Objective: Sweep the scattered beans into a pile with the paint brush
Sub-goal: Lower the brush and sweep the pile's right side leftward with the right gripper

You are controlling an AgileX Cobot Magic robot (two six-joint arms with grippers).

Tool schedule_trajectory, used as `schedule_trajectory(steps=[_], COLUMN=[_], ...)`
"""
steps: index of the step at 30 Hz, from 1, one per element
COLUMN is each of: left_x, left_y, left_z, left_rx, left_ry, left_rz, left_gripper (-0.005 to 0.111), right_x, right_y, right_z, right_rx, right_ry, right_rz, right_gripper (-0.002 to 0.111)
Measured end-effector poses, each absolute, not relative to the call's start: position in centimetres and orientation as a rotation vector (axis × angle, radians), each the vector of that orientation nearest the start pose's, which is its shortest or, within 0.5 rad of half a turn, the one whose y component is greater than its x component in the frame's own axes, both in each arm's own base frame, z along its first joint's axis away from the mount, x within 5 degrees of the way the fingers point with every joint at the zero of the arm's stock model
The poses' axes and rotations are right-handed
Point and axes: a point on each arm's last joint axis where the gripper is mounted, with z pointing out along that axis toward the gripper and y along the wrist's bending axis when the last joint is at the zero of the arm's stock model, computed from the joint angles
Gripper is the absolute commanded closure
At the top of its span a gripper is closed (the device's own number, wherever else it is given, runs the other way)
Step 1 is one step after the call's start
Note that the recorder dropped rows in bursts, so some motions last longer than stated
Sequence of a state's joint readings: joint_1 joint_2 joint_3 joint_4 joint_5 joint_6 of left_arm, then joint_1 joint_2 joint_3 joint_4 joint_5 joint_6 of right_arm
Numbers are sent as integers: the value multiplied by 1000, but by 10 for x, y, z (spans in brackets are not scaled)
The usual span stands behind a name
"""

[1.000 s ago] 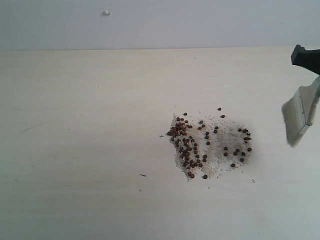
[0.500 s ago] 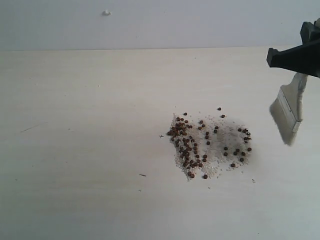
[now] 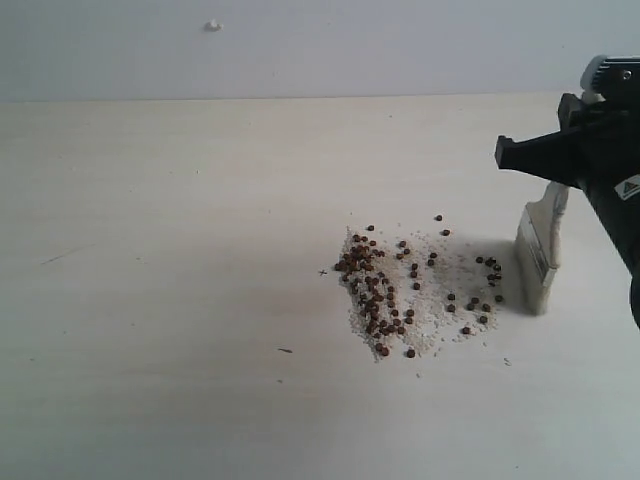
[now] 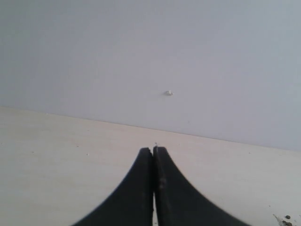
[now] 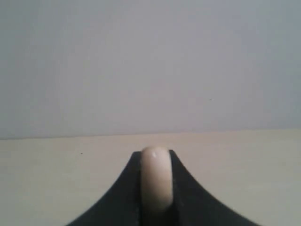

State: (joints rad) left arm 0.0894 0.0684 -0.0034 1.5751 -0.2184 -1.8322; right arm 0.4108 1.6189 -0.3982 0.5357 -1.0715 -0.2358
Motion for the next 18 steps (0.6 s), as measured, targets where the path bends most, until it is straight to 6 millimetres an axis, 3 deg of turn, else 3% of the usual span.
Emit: schedule_trajectory(steps=[6, 18], left_x=[61, 61], left_y=[-14, -14], left_z=[210, 210], left_rx=[-96, -96], left_ry=[1555, 1555], left_rz=[-301, -301], left_gripper=[107, 107], right_x=[259, 262], right_y=[75, 86], right_z=[157, 148], right_rx=[73, 202], right_ry=[1691, 1685], right_rz=[84, 365], right_gripper=[108, 108])
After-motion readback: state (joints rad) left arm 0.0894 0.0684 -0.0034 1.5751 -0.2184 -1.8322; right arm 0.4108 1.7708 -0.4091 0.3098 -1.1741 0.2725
